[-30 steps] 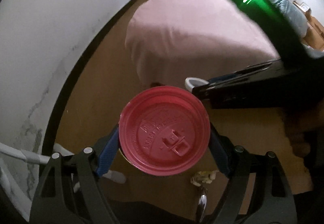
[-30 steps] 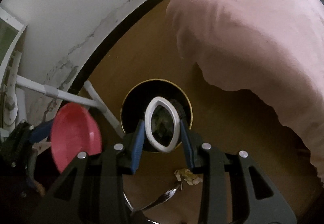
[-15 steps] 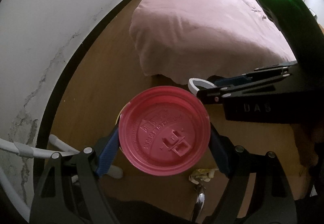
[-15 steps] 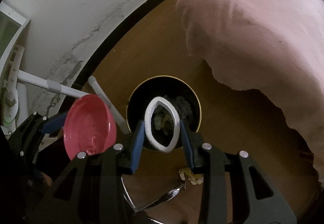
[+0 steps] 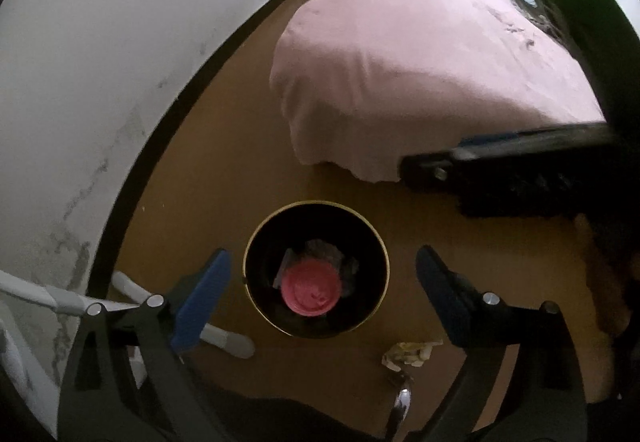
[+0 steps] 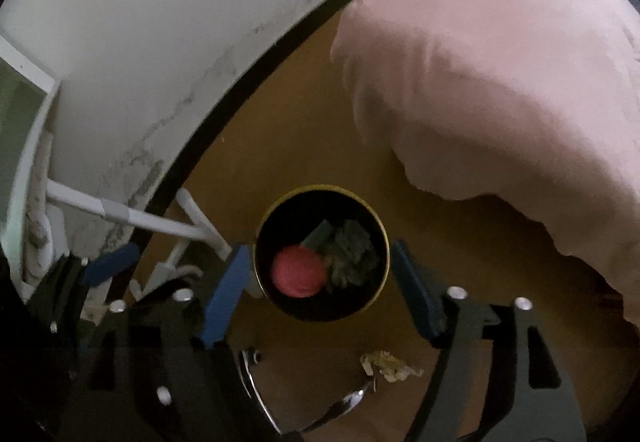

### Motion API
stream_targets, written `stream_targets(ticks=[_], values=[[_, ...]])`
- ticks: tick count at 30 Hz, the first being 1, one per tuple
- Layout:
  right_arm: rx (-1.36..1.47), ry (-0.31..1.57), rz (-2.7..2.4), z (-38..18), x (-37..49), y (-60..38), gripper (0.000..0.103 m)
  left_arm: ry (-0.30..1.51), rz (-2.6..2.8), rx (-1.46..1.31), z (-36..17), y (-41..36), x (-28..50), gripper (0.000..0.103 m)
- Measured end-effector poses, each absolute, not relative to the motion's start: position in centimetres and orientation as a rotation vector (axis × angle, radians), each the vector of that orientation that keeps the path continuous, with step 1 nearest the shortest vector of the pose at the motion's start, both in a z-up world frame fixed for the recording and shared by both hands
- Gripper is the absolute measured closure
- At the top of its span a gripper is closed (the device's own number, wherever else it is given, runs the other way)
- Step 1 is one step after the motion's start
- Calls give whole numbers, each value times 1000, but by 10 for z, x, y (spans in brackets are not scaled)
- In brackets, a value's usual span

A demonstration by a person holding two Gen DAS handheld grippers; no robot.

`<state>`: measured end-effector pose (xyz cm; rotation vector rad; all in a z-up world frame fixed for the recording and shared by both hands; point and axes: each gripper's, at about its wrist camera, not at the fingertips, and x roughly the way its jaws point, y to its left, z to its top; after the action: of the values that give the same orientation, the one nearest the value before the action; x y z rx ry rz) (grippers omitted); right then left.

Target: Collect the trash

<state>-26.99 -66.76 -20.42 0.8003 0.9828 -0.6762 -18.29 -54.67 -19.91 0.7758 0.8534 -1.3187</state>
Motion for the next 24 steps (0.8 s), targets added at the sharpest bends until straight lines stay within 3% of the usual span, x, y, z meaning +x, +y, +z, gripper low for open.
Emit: stream_targets(ticks=[8,11,16,24], values=[[637,736,-769,-92,-278,-642,11,697,-1379,702,-100,-487,-203,7],[553,679,-730,-56,-261,-613,9,648,-1329,660,-65,-446,-185,7],[401,640,-563,-14,-193,-543,8,674,-1083,501,-21,-351,-105,7],[204,636,-164,13,-62,-391,8,677,-505,320,8,-167,10,7]])
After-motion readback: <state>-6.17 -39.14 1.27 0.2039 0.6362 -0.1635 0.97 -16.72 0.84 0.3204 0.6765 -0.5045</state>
